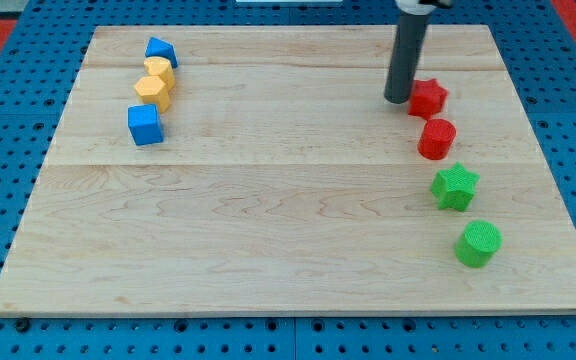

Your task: Move arm towards left

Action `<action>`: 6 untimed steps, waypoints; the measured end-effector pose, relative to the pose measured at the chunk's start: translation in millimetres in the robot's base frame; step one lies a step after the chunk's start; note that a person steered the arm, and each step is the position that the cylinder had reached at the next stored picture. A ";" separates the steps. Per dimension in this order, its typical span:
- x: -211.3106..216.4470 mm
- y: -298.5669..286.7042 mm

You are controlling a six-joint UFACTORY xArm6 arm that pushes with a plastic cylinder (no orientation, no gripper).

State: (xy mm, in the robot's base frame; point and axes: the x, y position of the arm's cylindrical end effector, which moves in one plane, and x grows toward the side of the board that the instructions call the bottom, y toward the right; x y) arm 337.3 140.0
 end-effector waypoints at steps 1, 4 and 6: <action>-6.0 -46.7; 136.1 -270.1; 61.7 -379.8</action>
